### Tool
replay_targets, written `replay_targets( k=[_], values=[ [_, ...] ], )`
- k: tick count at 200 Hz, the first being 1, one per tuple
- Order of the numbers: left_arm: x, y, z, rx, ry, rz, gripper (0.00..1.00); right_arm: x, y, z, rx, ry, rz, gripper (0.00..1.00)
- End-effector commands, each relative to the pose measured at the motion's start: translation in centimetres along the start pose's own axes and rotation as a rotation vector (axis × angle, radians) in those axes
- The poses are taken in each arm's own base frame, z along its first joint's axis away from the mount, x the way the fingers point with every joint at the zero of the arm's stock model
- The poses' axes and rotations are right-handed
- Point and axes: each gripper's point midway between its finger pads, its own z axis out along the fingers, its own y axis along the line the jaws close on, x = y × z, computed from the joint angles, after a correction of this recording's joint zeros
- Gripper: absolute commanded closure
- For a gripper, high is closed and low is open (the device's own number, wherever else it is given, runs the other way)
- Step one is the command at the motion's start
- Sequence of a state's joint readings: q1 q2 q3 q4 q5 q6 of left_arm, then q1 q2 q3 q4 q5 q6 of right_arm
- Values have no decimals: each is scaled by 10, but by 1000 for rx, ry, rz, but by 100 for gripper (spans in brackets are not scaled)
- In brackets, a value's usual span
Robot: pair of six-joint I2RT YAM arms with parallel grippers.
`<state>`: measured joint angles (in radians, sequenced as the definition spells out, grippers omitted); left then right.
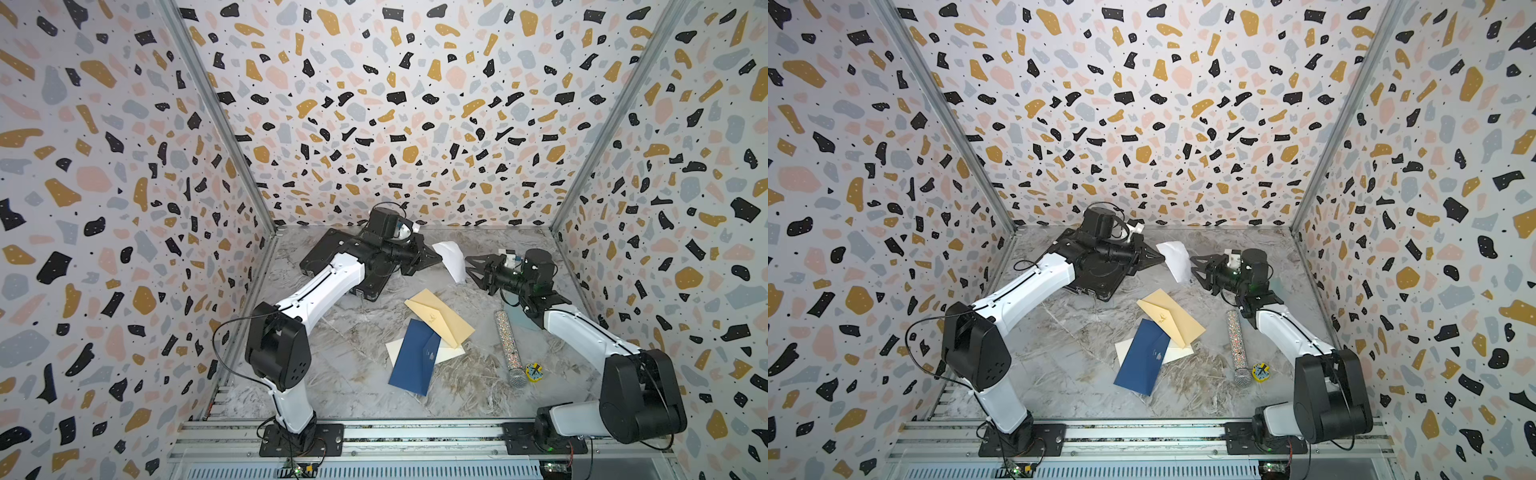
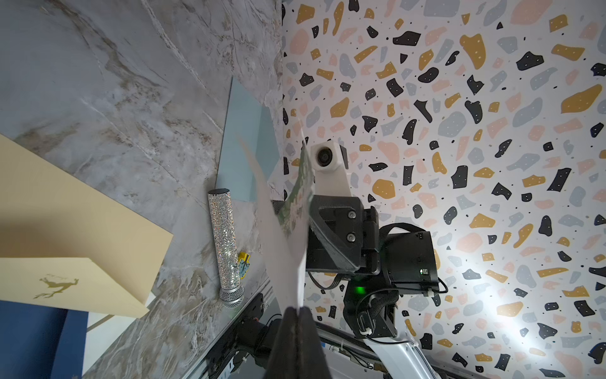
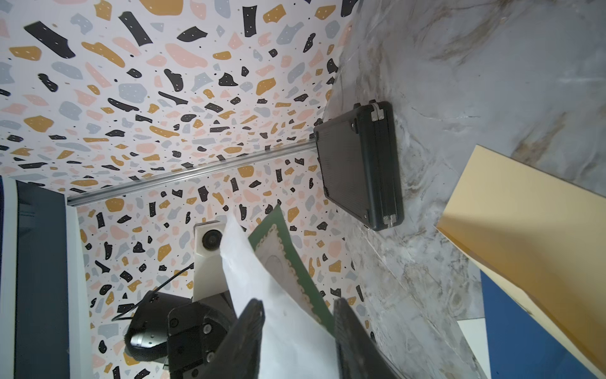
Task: Take the letter paper out of the envelope
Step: Unfold the letter paper.
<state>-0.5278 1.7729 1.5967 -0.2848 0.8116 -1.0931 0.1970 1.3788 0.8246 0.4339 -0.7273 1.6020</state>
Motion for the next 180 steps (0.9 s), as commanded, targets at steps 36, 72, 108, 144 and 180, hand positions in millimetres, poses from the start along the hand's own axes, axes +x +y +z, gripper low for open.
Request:
replay_targets(
  k=[36,72,108,144,180],
  values=[
    [0,-4,5,30,12,31,100,9,44,-2,-155,31,3,61],
    [-2,-3,7,29,14,29,100,12,50,-4,-178,40,6,61],
    [-5,-3,9,32,15,31,100,19,48,-6,-173,55,11,54],
    [-9,-7,11,40,10,35,100,29,42,-6,-157,73,8,48],
    [-14,-12,13,63,3,22,100,35,40,-4,-163,83,3,43]
  ],
)
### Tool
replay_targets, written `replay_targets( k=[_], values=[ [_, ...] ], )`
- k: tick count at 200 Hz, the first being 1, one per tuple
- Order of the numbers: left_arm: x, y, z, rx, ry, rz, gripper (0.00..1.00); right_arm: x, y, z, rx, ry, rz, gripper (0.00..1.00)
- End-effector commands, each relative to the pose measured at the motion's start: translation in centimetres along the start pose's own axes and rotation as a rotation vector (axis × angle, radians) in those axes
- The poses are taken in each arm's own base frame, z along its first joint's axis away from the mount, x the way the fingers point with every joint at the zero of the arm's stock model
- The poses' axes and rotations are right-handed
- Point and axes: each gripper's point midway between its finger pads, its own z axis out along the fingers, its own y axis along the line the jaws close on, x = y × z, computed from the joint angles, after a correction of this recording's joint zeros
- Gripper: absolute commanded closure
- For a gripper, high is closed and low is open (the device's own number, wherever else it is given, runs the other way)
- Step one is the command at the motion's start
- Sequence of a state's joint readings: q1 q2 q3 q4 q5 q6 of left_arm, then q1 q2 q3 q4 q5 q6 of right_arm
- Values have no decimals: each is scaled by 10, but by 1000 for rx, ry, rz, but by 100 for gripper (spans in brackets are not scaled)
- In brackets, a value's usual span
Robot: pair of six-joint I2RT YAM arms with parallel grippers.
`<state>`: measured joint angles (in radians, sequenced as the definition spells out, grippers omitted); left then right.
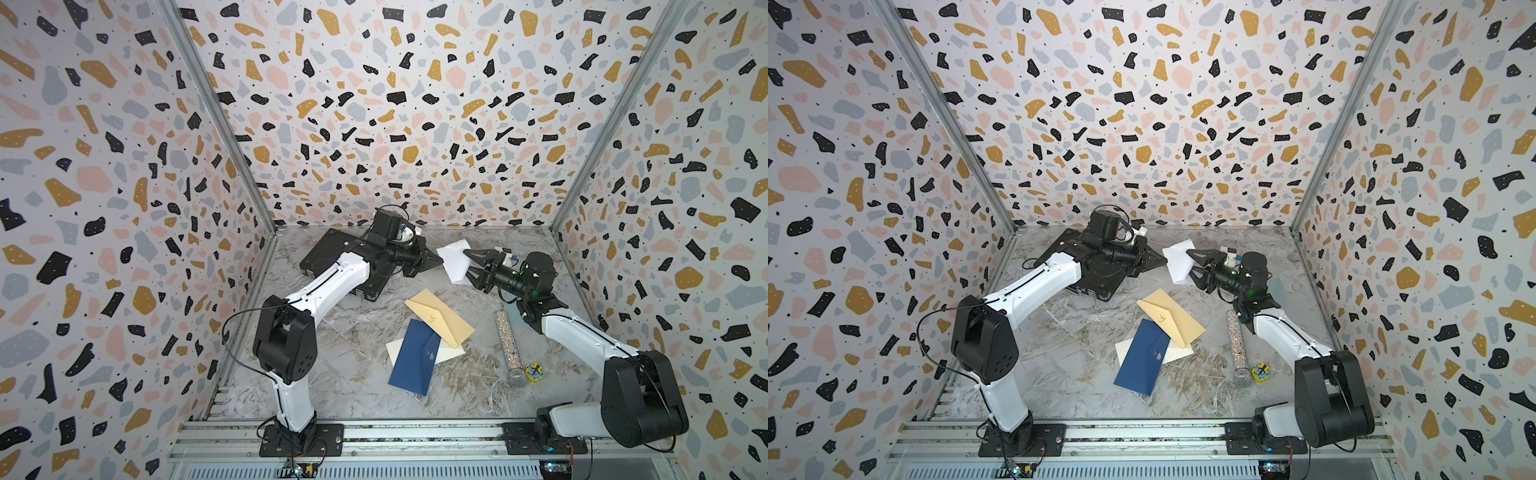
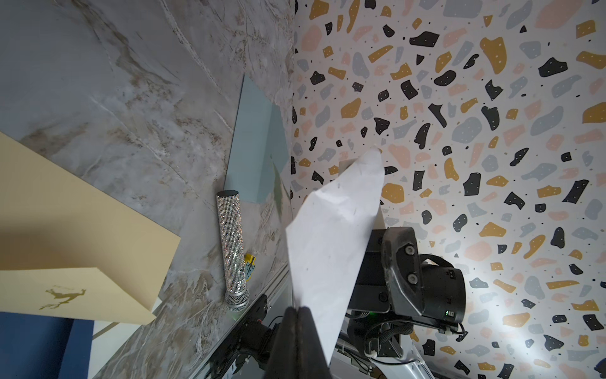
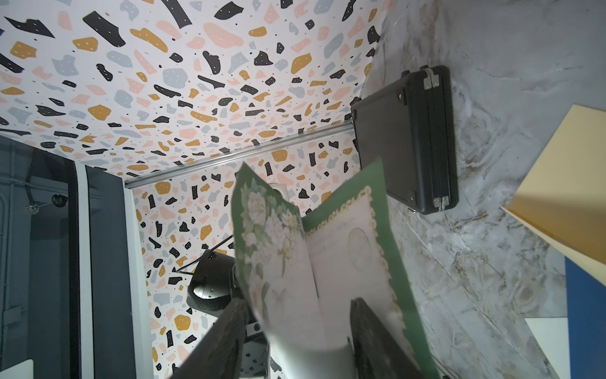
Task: Take the letter paper out of the envelope
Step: Unfold the letter paper.
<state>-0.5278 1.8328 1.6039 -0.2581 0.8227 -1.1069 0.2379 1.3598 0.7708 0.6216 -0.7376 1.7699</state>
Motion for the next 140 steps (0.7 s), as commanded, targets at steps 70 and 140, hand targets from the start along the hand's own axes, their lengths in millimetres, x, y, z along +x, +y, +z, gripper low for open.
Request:
replay_targets(
  k=[70,140],
  values=[
    [-14,-34,1,104,-28,50,100,17,26,2,-75,7,-63,50],
    [-11,-24,4,110,-25,23,100,10,20,5,9,-40,-133,99]
  ],
)
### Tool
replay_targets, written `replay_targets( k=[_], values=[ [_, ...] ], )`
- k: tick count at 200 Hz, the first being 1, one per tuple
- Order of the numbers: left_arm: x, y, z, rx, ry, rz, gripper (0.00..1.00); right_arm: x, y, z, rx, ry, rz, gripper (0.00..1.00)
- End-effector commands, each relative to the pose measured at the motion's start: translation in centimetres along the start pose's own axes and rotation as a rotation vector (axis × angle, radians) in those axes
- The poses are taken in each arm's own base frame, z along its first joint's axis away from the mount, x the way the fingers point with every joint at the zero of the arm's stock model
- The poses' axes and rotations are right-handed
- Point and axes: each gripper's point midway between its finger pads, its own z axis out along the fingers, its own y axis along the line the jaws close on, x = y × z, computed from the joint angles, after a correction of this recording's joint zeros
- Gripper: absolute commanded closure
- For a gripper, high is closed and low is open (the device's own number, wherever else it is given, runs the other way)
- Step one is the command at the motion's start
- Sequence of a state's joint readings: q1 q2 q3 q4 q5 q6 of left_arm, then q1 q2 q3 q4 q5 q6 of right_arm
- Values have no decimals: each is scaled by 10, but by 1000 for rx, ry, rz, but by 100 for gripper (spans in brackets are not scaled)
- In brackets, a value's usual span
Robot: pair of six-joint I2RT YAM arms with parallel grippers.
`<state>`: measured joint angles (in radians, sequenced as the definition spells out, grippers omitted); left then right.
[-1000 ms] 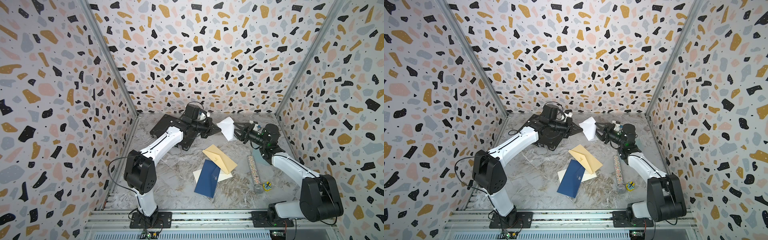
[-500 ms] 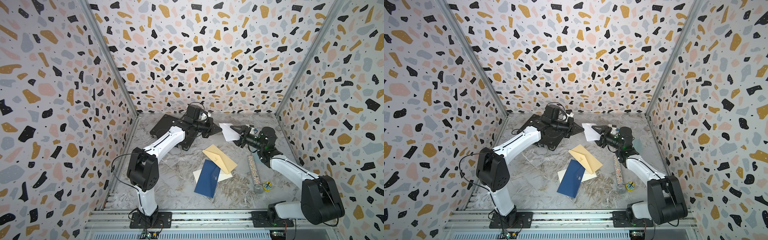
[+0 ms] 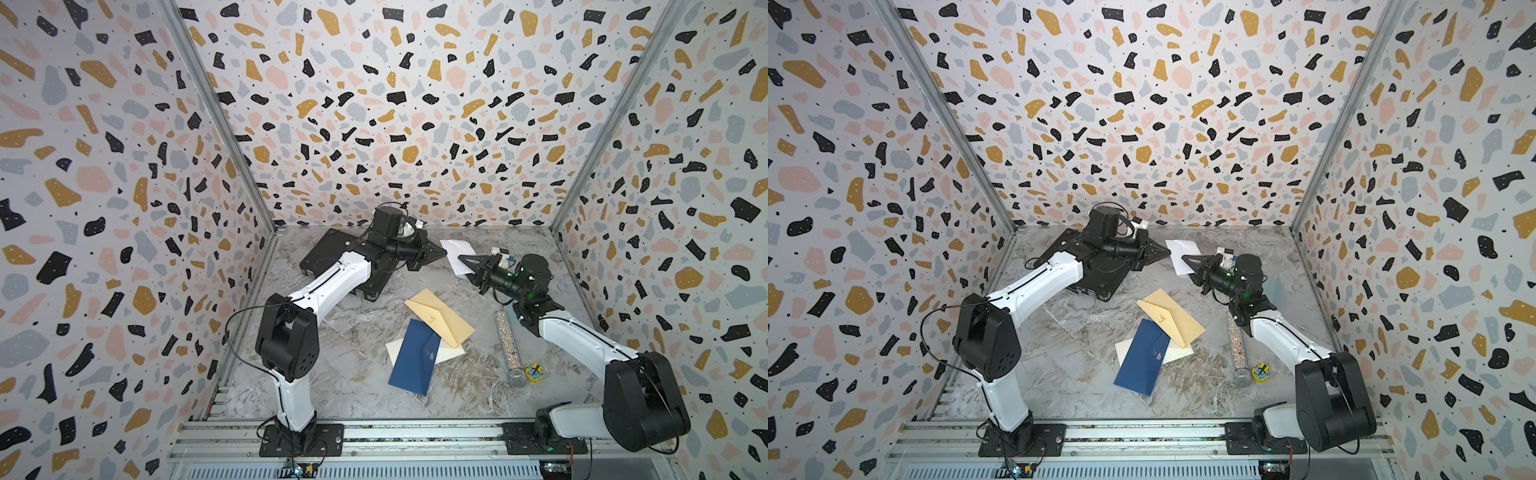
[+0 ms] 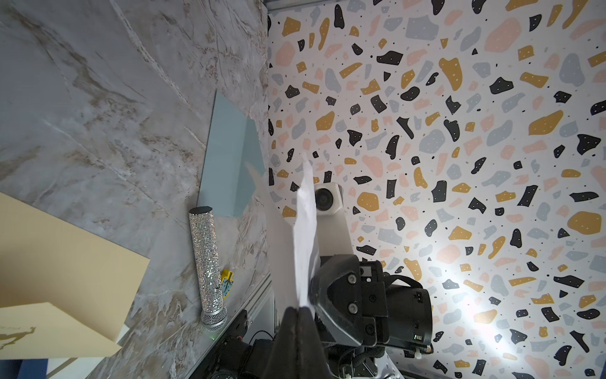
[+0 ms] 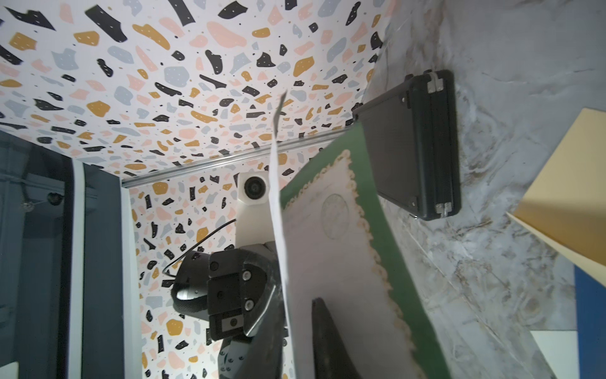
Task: Take the letter paper out of the envelope
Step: Unfold the letter paper.
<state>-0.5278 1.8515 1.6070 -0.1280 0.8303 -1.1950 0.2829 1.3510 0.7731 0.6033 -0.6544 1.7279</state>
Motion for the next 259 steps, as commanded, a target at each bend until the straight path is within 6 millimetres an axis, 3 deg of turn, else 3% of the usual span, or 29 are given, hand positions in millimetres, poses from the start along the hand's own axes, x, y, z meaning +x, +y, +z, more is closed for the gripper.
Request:
replay_targets(
  k=[1,20,38,80,114,134,167,196,222,242,259],
  values=[
    [1,-7,1,37,4,25,100,6,20,-2,10,0,-94,99],
    [0,-13,-2,43,-7,25,100,9,7,-8,168,19,-219,100],
    [-4,-19,-13,9,-43,36,62,12,2,-19,316,45,-388,100],
    [-10,-24,-38,-63,-103,15,23,-3,13,-35,524,60,-888,100],
    [-15,-30,-49,-23,-119,-19,21,-9,22,-29,654,38,-1441,100],
    [-15,-32,-59,-21,-125,-16,22,4,22,-23,648,67,-1771,100],
    [-5,-17,-61,-48,-78,-31,22,38,22,-18,394,49,-2199,100],
    [1,0,-74,-194,-95,67,17,43,2,-12,446,155,-2332,100],
    [8,3,-73,-189,-52,79,19,47,-1,-7,459,164,-2403,100],
    [15,14,-69,-192,-9,61,19,63,-6,-1,398,242,-2444,100],
    [18,10,-70,-165,-6,80,19,68,-12,1,392,265,-2452,100]
  ],
)
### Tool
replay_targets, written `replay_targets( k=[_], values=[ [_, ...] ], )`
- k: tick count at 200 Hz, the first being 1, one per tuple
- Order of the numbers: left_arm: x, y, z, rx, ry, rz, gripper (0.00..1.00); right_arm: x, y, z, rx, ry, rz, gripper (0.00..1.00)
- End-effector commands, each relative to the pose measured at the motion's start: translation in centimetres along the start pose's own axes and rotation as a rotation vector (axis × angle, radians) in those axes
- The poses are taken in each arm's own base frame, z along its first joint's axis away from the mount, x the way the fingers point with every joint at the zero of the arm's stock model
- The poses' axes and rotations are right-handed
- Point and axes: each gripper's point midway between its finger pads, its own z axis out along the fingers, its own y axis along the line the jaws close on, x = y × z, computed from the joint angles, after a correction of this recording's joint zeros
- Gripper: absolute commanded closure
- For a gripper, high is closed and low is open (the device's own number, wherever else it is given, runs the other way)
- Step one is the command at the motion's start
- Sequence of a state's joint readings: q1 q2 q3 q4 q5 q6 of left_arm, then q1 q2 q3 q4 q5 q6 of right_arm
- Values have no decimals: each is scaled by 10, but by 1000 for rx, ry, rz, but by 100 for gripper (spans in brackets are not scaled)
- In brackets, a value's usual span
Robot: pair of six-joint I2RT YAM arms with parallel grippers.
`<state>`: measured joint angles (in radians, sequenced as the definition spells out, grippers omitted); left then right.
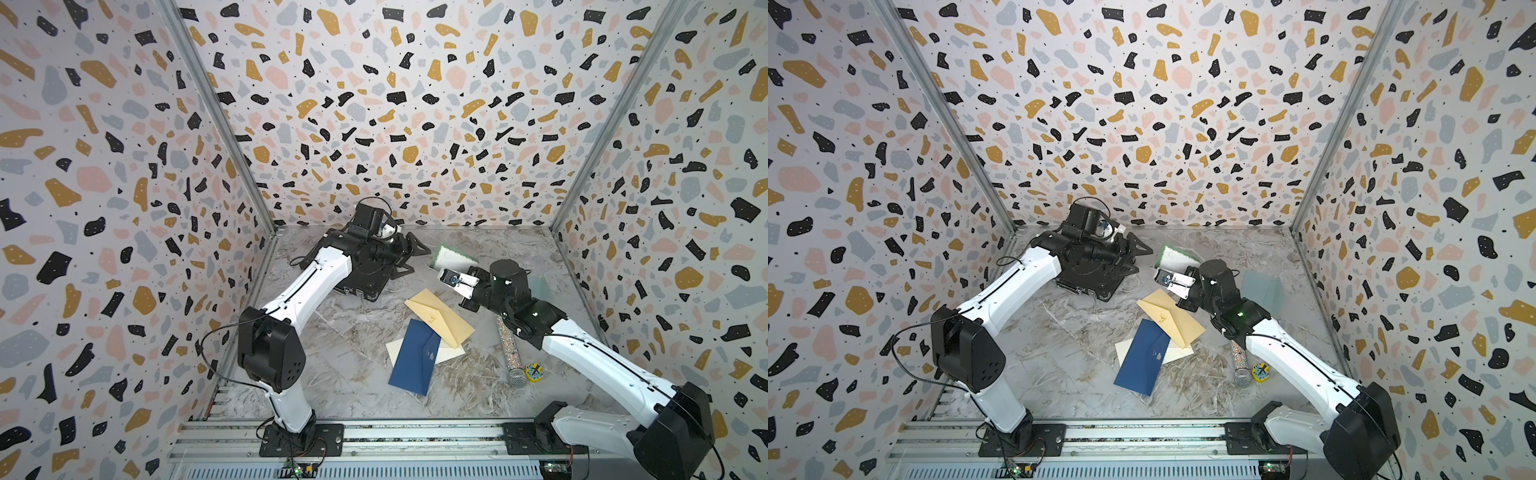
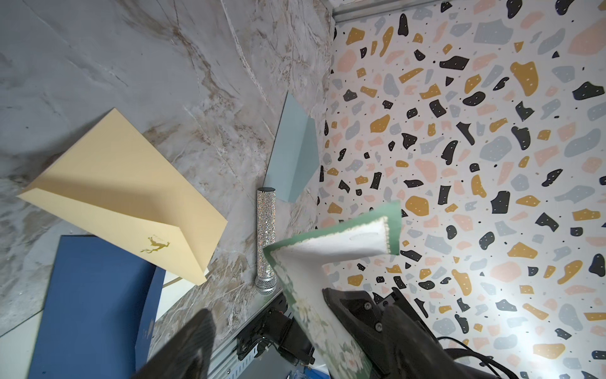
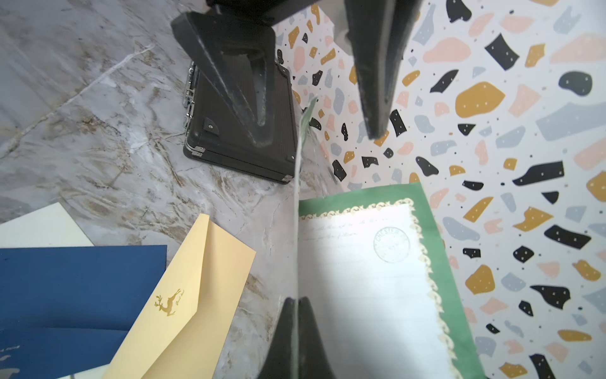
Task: Take the letter paper out of the envelope
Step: Unfold the letter paper.
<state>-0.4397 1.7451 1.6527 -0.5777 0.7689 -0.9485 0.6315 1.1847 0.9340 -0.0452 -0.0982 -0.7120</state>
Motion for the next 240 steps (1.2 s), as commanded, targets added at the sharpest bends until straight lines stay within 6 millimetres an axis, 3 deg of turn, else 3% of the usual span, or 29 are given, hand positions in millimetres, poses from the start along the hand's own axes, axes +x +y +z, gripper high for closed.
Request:
replay_targets(
  k=[1,74,143,162,204,240],
  values=[
    [9,-15,-11,53,13,86,19,-12,-1,1,6,-27,-84,100],
    [22,20,12,44,109,-10,34,-31,-6,1,7,-77,-63,100],
    [14,10,24,174,113,-93,58,-34,-8,3,24,-82,-61,100],
    [15,16,25,175,122,-112,61,-36,-7,5,18,-93,-61,100],
    [9,26,21,170,102,-144,74,-39,-2,7,-11,-113,-52,100],
    [-1,15,15,213,75,-123,85,-31,3,9,-14,-93,-47,100]
  ],
)
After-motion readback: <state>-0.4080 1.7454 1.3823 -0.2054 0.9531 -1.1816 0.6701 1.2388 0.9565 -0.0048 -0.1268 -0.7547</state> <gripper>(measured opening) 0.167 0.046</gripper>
